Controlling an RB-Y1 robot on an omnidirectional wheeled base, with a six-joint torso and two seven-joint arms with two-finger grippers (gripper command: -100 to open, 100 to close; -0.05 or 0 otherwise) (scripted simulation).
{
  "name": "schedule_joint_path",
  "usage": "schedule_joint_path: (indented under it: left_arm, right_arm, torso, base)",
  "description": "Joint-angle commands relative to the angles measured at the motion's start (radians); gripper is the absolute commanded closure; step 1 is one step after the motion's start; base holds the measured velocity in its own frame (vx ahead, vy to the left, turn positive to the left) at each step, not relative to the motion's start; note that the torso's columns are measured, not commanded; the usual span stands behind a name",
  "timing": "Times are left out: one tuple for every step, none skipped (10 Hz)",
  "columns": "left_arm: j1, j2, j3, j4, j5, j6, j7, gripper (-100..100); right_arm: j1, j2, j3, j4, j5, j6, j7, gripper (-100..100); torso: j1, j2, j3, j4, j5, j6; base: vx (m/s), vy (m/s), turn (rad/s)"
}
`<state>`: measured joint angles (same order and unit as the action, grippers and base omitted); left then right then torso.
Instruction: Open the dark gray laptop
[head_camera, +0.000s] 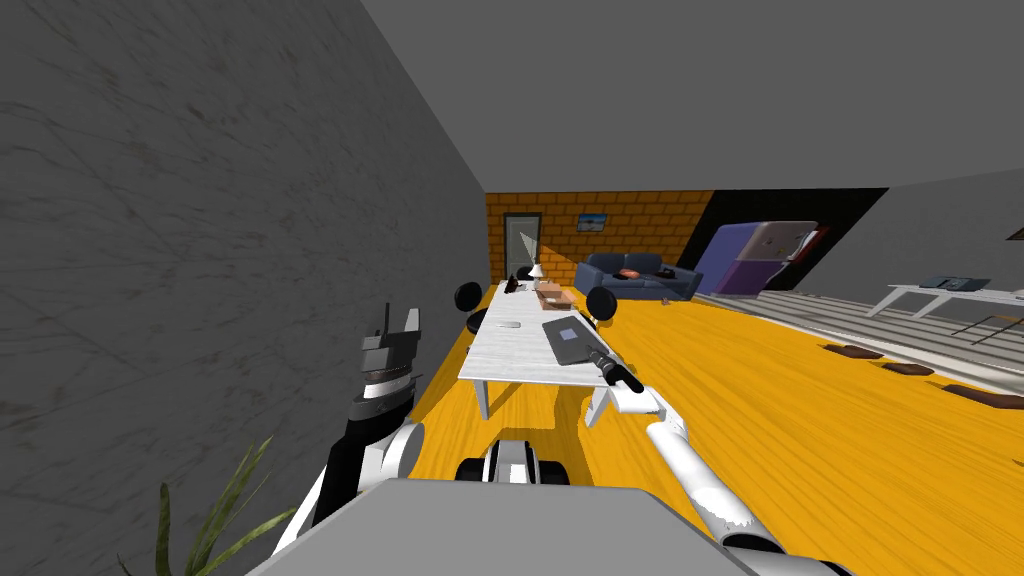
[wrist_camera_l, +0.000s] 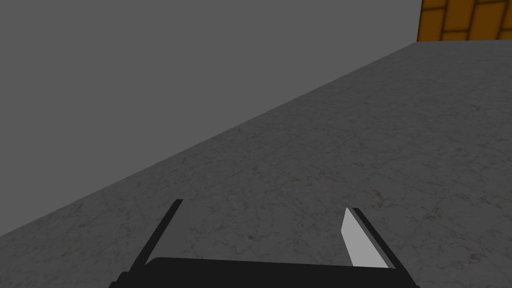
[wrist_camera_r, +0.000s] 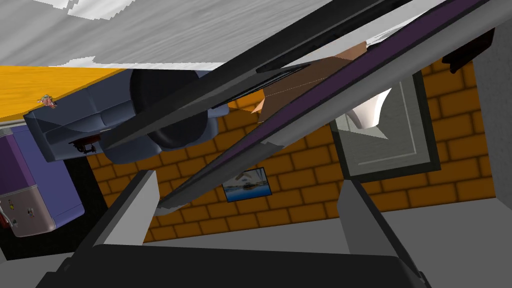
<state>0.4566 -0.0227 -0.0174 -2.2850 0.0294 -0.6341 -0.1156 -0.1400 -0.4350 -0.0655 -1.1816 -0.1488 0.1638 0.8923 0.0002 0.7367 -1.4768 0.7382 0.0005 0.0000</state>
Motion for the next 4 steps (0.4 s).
schedule_joint_path:
  left_arm:
    - [0.0,0.0,0.0,0.0,0.0,0.0,0.0,0]
    - [0.0,0.0,0.0,0.0,0.0,0.0,0.0,0]
    - [0.0,0.0,0.0,0.0,0.0,0.0,0.0,0]
    - [0.0,0.0,0.0,0.0,0.0,0.0,0.0,0]
  right_arm:
    - [0.001,0.0,0.0,0.001,0.0,0.001,0.0,0]
    - [0.001,0.001,0.0,0.001,0.0,0.001,0.0,0]
    - [0.002,0.001,0.001,0.002,0.0,0.002,0.0,0]
    - [0.002,0.001,0.001,0.002,0.0,0.002,0.0,0]
  torso:
    - [0.0,0.001,0.0,0.0,0.0,0.0]
    - [0.001,0.002,0.001,0.001,0.0,0.0]
    - [0.001,0.002,0.001,0.001,0.0,0.0]
    - [0.001,0.003,0.002,0.001,0.0,0.0]
  base:
    - [0.0,0.0,0.0]
    - [0.0,0.0,0.0]
    - [0.0,0.0,0.0]
    - [0.0,0.0,0.0]
